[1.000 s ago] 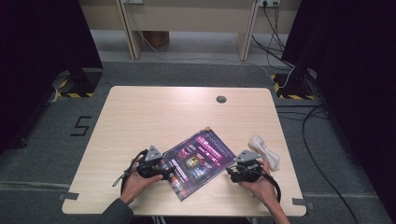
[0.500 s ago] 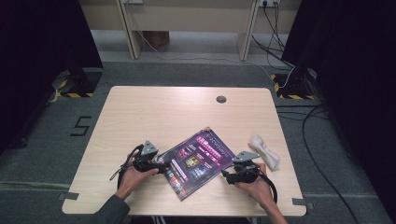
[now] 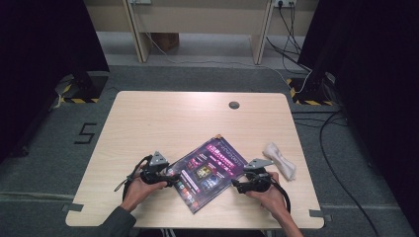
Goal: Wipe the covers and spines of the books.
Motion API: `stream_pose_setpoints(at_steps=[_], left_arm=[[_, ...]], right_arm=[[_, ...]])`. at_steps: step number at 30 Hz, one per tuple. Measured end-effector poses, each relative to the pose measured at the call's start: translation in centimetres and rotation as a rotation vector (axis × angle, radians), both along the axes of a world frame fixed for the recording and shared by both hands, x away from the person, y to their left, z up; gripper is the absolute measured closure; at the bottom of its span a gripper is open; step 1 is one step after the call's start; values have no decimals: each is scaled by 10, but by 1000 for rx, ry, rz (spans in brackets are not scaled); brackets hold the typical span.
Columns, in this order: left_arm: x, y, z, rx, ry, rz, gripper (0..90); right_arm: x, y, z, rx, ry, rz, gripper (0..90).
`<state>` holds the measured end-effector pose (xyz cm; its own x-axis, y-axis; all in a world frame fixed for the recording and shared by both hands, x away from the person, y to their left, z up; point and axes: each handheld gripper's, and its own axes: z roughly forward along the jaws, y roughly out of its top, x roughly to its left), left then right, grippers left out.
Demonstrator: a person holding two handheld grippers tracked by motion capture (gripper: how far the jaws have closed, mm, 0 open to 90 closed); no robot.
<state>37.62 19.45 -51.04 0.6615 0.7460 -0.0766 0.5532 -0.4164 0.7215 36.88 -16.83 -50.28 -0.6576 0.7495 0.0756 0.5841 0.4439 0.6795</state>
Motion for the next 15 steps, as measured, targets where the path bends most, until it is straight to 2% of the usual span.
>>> stream_pose_setpoints(at_steps=[3,7,15], left_arm=[[-9,-2,2,21,6,-13,336],[-22,-5,4,44,6,-22,341],[-41,-7,6,57,15,-45,350]], right_arm=[[2,2,0,6,-3,2,329],[4,4,0,-15,-12,6,322],[16,8,0,-25,-8,18,295]])
